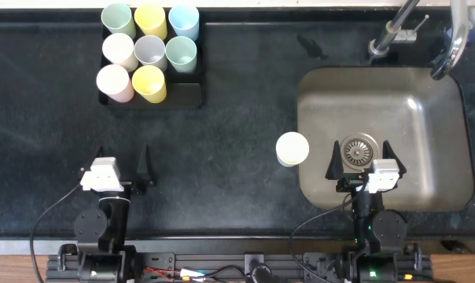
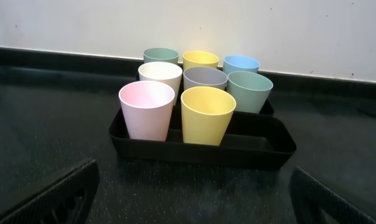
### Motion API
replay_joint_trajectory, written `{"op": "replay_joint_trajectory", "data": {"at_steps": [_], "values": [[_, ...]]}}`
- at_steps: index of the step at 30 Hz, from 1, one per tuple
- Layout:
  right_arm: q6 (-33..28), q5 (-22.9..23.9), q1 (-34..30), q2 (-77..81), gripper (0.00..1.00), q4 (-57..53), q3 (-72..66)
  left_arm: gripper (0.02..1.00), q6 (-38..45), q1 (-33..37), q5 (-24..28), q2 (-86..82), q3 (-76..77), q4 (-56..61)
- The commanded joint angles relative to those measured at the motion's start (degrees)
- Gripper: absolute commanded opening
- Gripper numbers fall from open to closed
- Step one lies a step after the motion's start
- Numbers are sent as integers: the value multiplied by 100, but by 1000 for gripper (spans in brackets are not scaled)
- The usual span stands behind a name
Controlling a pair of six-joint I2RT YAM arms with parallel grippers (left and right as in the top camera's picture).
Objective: Store Cups
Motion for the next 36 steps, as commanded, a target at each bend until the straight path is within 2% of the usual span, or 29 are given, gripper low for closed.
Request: {"op": "replay_joint_trajectory", "data": {"at_steps": [1, 36], "values": [[-17, -35, -15, -11, 996, 28, -74, 1000, 120, 31, 76, -72, -17, -11], [7, -129, -22, 295, 996, 59, 160, 998, 122, 31, 76, -72, -17, -11]]}}
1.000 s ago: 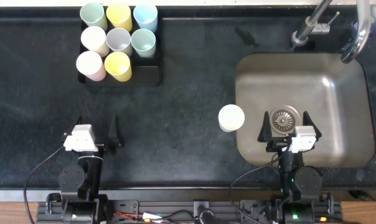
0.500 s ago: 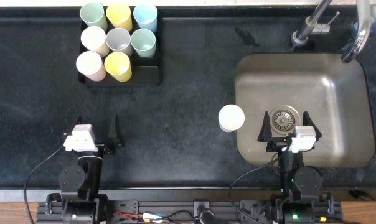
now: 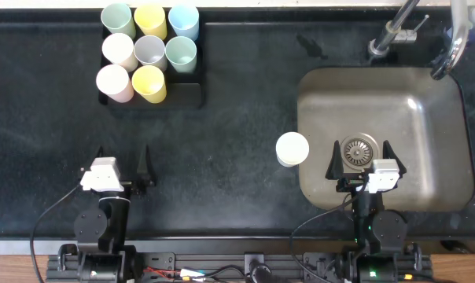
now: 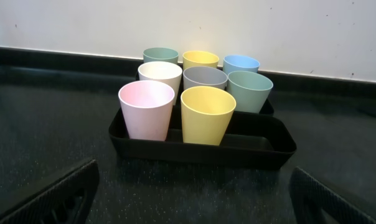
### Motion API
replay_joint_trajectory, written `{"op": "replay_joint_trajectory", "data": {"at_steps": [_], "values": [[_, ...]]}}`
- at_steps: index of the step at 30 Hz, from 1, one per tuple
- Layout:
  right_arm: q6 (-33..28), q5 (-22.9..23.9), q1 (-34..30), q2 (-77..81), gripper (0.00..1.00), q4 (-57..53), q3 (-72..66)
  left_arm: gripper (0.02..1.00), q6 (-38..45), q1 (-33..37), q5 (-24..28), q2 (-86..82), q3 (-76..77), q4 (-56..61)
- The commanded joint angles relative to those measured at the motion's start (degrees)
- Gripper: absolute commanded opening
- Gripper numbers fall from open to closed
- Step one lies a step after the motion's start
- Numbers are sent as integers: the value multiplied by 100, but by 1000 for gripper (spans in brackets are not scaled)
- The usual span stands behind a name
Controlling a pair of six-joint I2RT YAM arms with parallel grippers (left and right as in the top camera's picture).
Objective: Store Cups
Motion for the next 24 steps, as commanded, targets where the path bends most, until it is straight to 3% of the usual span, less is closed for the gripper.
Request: {"op": "replay_joint_trajectory", "data": {"at_steps": [1, 5, 10, 13, 16, 17, 24], "values": [[33, -190, -22, 457, 993, 26, 304, 996, 122, 31, 76, -72, -17, -9], [308, -590, -22, 1478, 996, -48, 1176, 996, 122, 31, 76, -72, -17, -9], [1250, -1449, -22, 3016, 996, -1075, 2846, 998, 120, 31, 76, -72, -17, -9], [1661, -1716, -22, 3910, 993, -2518, 4105, 998, 120, 31, 74, -72, -17, -9], [1652, -1617, -22, 4699, 996, -4155, 5379, 998, 122, 31, 74, -72, -17, -9], [1598, -1694, -20, 5807, 996, -6398, 7425, 1000, 122, 31, 76, -72, -17, -9], [1154, -1685, -17, 6874, 996, -8533, 8935, 1000, 120, 31, 76, -72, -17, -9]]}}
